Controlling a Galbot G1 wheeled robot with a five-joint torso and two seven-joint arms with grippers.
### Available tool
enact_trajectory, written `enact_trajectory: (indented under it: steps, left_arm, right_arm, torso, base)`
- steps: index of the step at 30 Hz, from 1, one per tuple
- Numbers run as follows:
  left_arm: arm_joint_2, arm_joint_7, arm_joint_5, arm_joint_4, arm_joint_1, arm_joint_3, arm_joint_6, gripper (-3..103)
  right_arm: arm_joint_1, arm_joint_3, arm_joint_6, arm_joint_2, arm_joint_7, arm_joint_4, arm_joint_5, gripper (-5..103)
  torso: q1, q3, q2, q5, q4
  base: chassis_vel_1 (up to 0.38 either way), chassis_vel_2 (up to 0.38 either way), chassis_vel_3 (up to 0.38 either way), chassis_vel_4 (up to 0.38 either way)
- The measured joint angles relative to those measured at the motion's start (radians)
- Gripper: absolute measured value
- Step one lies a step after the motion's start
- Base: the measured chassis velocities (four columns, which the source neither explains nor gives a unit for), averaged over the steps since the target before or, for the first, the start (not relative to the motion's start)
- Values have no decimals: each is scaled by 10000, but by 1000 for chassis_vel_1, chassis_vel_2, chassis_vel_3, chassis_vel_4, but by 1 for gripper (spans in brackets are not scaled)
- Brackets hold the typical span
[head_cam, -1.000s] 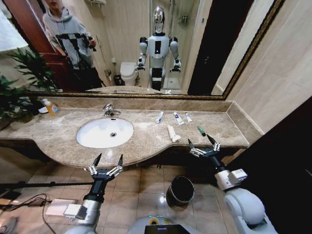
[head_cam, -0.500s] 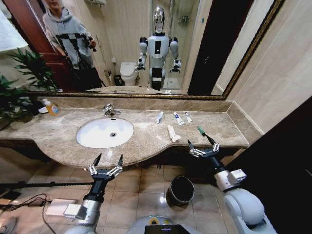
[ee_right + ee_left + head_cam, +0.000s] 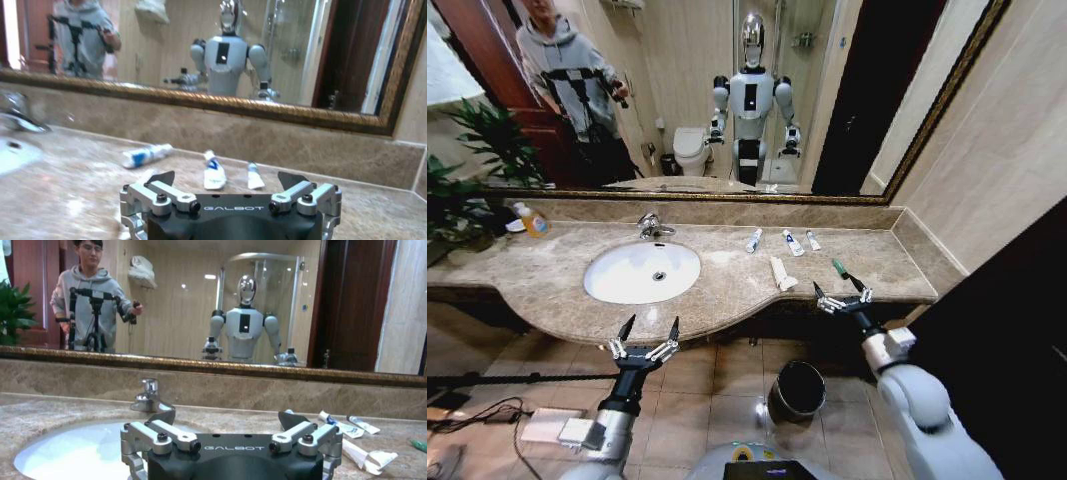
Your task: Pick up the trash from the sink and place it in the trash bin.
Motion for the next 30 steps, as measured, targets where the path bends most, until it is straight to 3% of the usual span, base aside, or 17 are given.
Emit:
enact_trajectory:
  steps: [22,30]
  left_arm:
    - [-1,0,0,0,0,0,0,100]
    - [0,0,0,0,0,0,0,100]
  right_arm:
    - [3433,-1056,-83,-381,112,-4224,-72,100]
    - [3961,-1072,-58,-503,50,-5167,-87,100]
  torso:
    - [-1,0,0,1,-1]
    - [-1,-1,0,0,-2]
  base:
    - [0,0,0,0]
    - [0,0,0,0]
